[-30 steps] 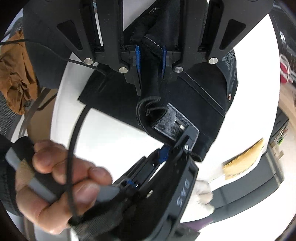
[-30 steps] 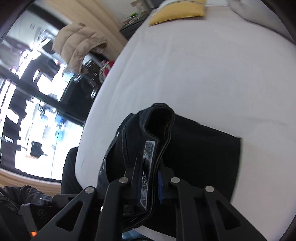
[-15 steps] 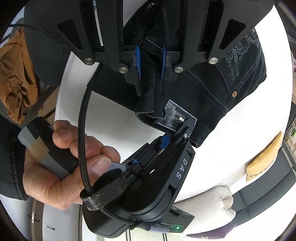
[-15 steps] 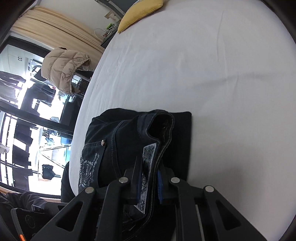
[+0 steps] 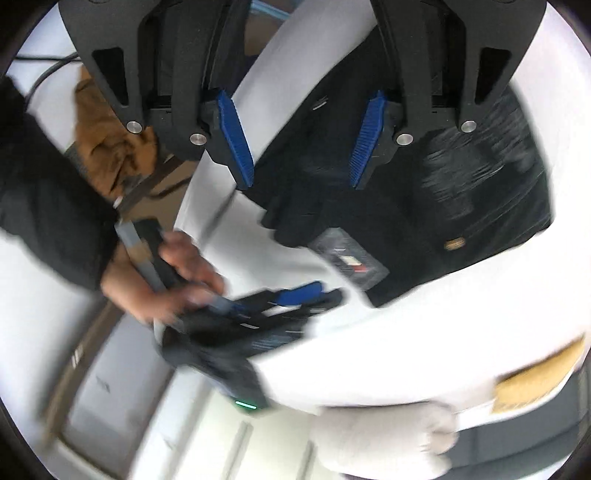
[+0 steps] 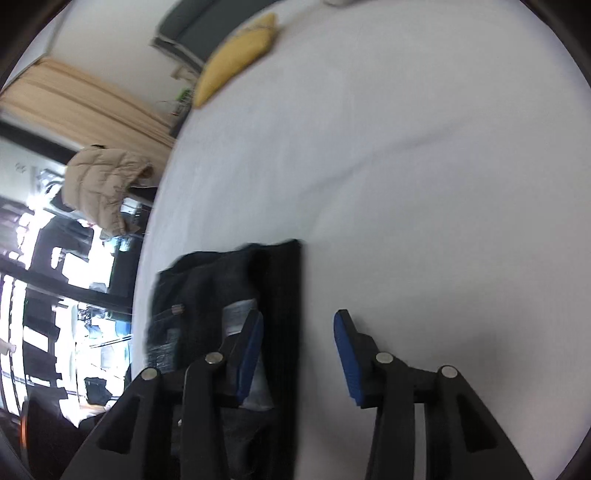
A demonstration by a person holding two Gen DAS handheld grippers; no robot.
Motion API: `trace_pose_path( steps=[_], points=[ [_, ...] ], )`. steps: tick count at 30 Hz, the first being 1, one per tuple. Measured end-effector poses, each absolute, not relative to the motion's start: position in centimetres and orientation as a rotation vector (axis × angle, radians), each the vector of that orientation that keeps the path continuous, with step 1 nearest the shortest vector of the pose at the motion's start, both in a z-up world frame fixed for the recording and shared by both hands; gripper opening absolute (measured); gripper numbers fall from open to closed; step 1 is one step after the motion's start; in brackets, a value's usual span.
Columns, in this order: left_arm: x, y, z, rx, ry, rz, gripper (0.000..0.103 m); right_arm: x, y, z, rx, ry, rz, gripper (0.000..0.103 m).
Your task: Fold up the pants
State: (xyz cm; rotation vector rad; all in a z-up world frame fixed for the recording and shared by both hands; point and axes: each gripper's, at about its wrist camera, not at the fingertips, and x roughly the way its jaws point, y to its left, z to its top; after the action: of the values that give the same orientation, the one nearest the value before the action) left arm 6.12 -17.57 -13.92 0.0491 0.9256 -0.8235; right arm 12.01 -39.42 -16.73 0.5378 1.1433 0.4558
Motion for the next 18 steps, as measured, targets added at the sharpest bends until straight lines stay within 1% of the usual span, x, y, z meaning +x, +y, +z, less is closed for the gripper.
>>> trace_pose_path(
  steps=[3,5,6,7,8,9,10,11,13,15,18],
  points=[
    [8.9,-11.9,-14.2,-0.056,0.906,-0.694,0.052,11.3,-35.8,-14.7,0.503,1.106,0.58,0.032],
    [11.0,-9.9,-15.3,-0.105,0.933,-0.634,0.049,11.1,-33.2,-15.1,0.476,1.138,0.65,0.028],
    [12.5,-8.7,-15.8,-0.145,0.946,-0.622,0.045,11.1,-32.5,-15.8,0.456,1.161,0.655,0.027],
    [13.8,-8.0,-16.3,-0.168,0.96,-0.618,0.036,10.9,-31.9,-16.9,0.442,1.199,0.644,0.025],
    [14.8,-7.7,-16.7,-0.172,0.971,-0.613,0.031,10.8,-31.9,-19.0,0.453,1.258,0.61,0.025],
    [16.2,-7.7,-17.2,-0.177,0.989,-0.62,0.03,10.8,-32.2,-20.1,0.469,1.279,0.591,0.01],
    [17.5,-7.6,-17.7,-0.194,1.0,-0.63,0.027,10.7,-33.4,-21.7,0.537,1.279,0.57,0.0],
    [19.0,-7.5,-18.6,-0.212,1.021,-0.636,0.027,10.6,-34.4,-22.4,0.621,1.268,0.585,0.0],
    [21.5,-6.7,-20.5,-0.283,1.077,-0.655,0.016,10.4,-35.5,-23.1,0.707,1.239,0.577,0.0],
    [23.0,-6.0,-22.4,-0.385,1.129,-0.675,0.013,10.3,-35.0,-22.9,0.676,1.232,0.564,0.0],
    [22.2,-5.2,-22.6,-0.386,1.104,-0.702,0.013,10.2,-34.8,-22.9,0.662,1.229,0.559,0.0]
  ],
)
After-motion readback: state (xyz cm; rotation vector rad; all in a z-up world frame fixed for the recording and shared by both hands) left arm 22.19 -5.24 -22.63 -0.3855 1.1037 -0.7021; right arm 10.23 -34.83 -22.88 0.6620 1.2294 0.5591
